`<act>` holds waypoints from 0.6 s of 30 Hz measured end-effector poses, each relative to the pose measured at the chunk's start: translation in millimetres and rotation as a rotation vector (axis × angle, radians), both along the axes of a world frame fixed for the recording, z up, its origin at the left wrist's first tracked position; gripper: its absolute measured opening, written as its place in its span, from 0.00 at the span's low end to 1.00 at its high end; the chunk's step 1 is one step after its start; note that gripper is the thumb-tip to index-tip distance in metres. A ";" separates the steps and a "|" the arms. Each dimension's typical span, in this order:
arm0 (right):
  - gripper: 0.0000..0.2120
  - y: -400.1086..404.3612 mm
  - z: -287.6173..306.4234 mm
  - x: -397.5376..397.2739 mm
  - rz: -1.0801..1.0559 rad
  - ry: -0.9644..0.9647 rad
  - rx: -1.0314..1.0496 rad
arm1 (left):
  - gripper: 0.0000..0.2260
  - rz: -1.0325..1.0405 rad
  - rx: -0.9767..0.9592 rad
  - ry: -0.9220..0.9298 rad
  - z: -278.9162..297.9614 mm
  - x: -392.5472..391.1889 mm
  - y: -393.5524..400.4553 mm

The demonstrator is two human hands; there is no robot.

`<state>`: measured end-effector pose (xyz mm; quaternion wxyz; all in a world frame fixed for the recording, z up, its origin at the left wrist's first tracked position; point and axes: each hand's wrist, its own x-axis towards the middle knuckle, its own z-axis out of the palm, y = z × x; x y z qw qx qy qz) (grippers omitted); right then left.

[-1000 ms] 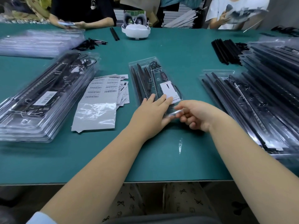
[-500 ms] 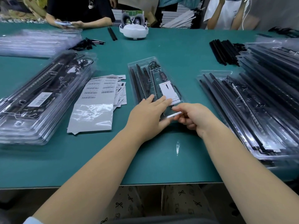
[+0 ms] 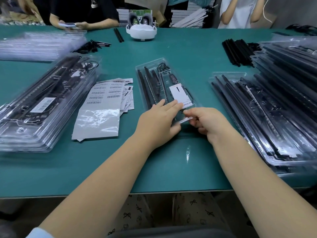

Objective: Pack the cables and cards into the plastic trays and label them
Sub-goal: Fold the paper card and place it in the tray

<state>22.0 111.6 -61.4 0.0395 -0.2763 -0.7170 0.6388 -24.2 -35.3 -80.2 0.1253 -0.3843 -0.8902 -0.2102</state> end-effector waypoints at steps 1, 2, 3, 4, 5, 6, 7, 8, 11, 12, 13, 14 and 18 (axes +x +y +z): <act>0.08 0.3 -1.2 0.9 0.006 0.012 0.018 | 0.22 -0.004 0.027 0.007 -0.7 -0.2 -0.6; 0.10 0.1 -2.6 1.8 0.016 0.026 0.041 | 0.23 -0.005 0.028 0.007 -0.9 -0.7 -1.2; 0.11 -0.4 -3.8 2.5 0.025 0.039 0.067 | 0.24 -0.003 0.006 0.001 -0.8 -0.9 -1.7; 0.13 -1.0 -4.6 3.1 0.033 0.047 0.092 | 0.25 0.001 -0.032 -0.003 -0.5 -1.0 -1.6; 0.15 -1.7 -4.9 3.7 0.039 0.046 0.119 | 0.26 0.007 -0.080 0.000 -0.5 -0.8 -1.5; 0.16 -2.8 -4.8 4.2 0.045 0.039 0.148 | 0.26 0.013 -0.120 0.005 -0.6 -0.7 -1.5; 0.18 -4.5 -5.2 4.9 0.048 0.027 0.185 | 0.27 0.021 -0.135 0.001 0.0 -0.3 -1.9; 0.20 -6.3 -6.6 5.3 0.041 0.016 0.241 | 0.26 0.034 -0.129 -0.016 1.3 0.3 -2.7; 0.26 -12.4 -11.2 7.4 -0.065 0.041 0.501 | 0.24 0.042 -0.163 -0.049 6.6 -1.7 -3.5; 0.26 -13.9 -11.4 7.9 -0.100 0.068 0.560 | 0.24 0.027 -0.213 -0.043 7.9 -1.9 -2.8; 0.24 -13.8 -11.6 8.6 -0.120 0.086 0.607 | 0.24 0.008 -0.261 -0.031 7.5 -1.0 -1.8; 0.23 -12.5 -11.6 9.3 -0.122 0.084 0.663 | 0.24 -0.006 -0.290 -0.022 5.8 0.6 -0.7; 0.17 -5.6 -13.2 12.3 -0.075 0.026 0.826 | 0.20 0.018 -0.120 -0.014 4.7 3.6 -2.0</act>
